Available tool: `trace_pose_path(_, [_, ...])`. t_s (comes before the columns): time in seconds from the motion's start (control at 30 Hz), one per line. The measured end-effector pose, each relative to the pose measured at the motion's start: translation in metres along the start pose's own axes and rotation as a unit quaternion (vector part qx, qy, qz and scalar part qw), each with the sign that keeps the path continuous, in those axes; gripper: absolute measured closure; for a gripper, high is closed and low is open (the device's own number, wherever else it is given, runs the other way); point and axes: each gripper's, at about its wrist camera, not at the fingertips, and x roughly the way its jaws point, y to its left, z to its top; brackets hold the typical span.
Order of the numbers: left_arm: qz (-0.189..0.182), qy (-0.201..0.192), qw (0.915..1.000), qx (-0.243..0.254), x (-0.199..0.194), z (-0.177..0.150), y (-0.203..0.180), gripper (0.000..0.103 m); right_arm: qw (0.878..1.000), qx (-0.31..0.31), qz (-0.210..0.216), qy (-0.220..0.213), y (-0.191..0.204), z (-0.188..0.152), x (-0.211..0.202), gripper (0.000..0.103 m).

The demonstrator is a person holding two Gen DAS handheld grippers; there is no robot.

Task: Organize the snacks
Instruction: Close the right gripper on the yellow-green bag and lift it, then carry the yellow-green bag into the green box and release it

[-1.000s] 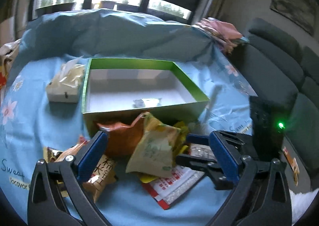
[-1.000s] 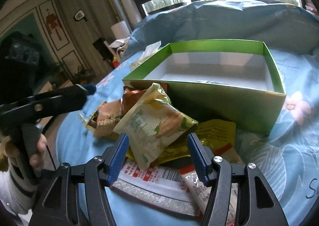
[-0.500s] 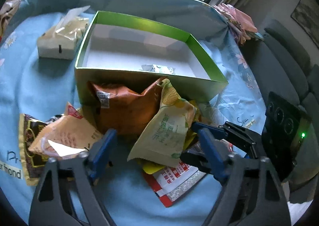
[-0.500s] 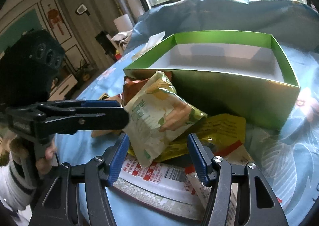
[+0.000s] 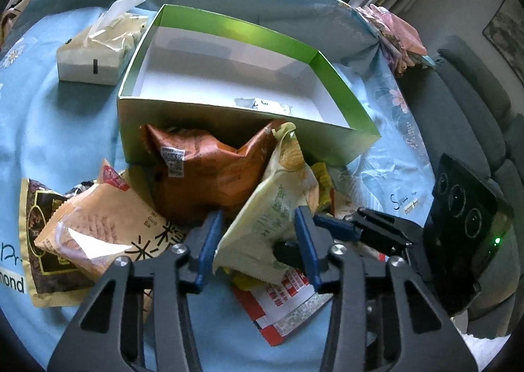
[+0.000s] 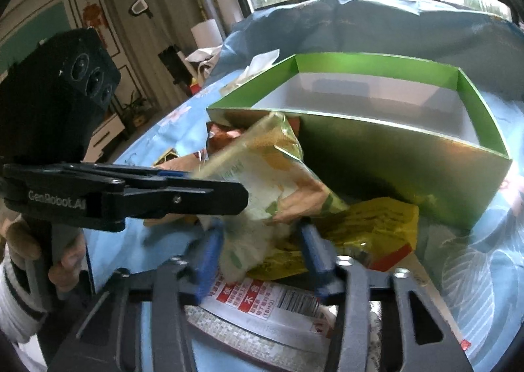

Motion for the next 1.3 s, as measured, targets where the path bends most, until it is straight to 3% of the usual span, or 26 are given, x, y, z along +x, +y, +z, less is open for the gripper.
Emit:
trace_pose_path(0.23, [0.011,-0.006,0.9999,0.011,-0.003,-0.002,-0.007,0.069,1.000,-0.003,-0.009,-0.016,0.005,-0.002,-0.005,0.083])
trace_pose_path(0.6, [0.009,-0.056,0.9965,0.061,-0.029,0.003,-0.035,0.071,0.997,-0.015,-0.018,-0.070,0.019,0.003,-0.042,0.085])
trace_pose_path(1.03, [0.014,-0.097,0.9899,0.102,-0.019,0.064,-0.068,0.071,0.990,-0.013,-0.062,-0.129,-0.008,0.048,-0.065,0.085])
trace_pose_path(1.3, [0.014,-0.107,0.9910,0.080,0.001,0.103,-0.052,0.071,0.988,-0.027,-0.082,-0.131,-0.025,0.083,-0.047,0.085])
